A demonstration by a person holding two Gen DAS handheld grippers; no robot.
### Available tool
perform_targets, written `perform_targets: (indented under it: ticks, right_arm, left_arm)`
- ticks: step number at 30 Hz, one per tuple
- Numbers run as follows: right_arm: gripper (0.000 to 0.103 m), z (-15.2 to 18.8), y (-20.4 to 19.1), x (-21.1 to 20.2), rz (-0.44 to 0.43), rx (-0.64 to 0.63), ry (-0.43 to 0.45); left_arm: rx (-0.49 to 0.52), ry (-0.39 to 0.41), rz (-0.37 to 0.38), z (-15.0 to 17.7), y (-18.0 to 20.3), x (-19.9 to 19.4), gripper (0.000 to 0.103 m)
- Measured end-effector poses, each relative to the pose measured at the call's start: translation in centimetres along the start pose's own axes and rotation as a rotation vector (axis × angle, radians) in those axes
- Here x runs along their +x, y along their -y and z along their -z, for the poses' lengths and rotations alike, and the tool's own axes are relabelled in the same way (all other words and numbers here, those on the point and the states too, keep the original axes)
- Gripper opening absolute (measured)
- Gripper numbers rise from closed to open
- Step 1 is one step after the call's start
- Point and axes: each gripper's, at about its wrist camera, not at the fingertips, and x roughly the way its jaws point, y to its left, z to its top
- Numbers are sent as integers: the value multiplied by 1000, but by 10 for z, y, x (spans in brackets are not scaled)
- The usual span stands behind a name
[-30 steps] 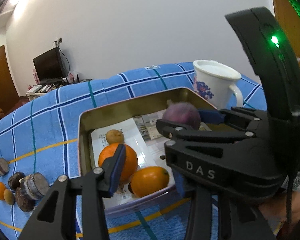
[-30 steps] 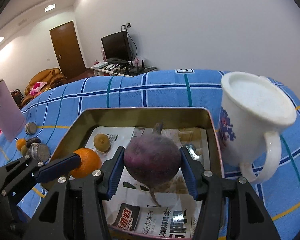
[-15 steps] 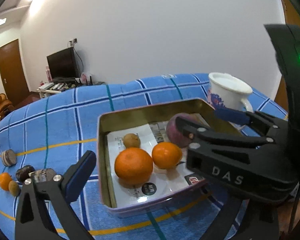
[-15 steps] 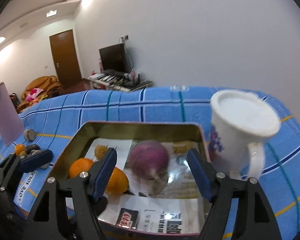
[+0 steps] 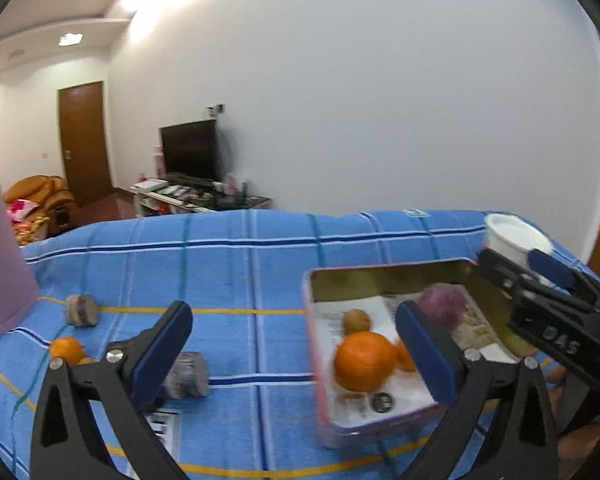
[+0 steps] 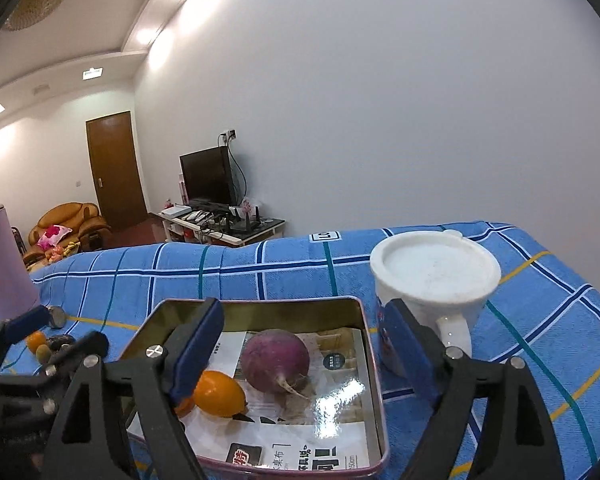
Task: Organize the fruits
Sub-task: 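Lift both open tools away from the tin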
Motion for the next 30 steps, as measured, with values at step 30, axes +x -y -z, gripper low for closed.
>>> perform_targets:
  ticks: [30]
  right_arm:
    - [83, 10, 9, -48, 142, 121, 121]
  left_arm:
    - [51, 24, -132, 16, -25, -15, 103]
